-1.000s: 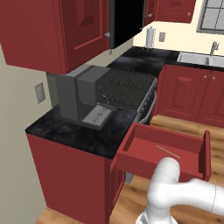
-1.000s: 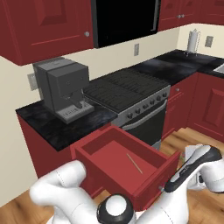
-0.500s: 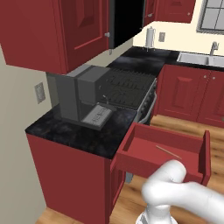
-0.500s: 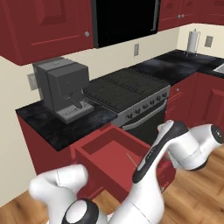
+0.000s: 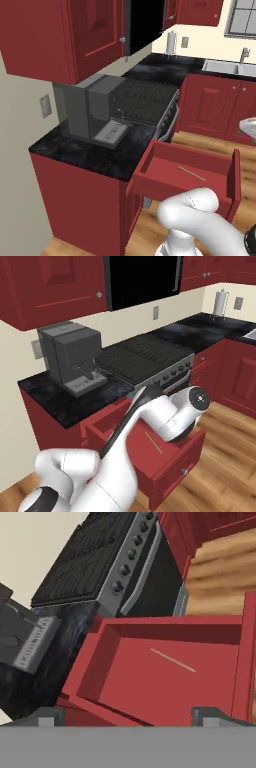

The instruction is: Take a straw from the drawer in front and place it inside the glass cup on the dining counter.

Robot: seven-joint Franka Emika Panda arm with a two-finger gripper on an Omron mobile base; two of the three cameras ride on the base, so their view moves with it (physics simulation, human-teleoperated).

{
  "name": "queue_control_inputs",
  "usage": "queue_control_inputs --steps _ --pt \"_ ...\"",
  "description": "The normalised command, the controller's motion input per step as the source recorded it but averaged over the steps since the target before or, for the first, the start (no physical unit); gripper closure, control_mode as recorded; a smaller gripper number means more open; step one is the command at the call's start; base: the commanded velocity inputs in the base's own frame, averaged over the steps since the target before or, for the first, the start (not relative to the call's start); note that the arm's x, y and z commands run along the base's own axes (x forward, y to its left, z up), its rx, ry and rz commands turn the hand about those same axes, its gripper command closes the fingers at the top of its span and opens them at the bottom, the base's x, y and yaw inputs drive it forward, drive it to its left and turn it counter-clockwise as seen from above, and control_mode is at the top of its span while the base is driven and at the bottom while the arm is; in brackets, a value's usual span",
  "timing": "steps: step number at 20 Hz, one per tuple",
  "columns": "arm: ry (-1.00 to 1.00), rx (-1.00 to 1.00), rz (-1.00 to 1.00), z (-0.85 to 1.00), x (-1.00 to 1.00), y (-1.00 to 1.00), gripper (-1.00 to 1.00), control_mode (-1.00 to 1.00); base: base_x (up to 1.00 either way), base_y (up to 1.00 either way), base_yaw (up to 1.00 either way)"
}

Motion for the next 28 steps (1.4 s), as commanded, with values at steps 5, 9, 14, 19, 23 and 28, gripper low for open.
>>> queue_control_inputs --steps 5,9,14,19,23,28 --pt "-0.1 -0.36 0.33 0.27 0.02 0.35 -1.0 -1.0 0.0 0.0 0.0" --pt "0.03 -0.33 0.26 0.58 0.17 0.25 -1.0 -1.0 0.0 0.0 0.0" --pt "0.14 -0.33 0.19 0.72 0.14 0.28 -1.0 -1.0 0.0 0.0 0.0" --pt "0.39 -0.21 0.13 0.15 0.13 0.17 -1.0 -1.0 0.0 0.0 0.0" --pt "0.39 -0.06 0.09 -0.35 0.0 0.18 -1.0 -1.0 0.0 0.0 0.0" --pt "0.23 0.0 0.08 -0.51 0.0 0.06 -1.0 -1.0 0.0 0.0 0.0"
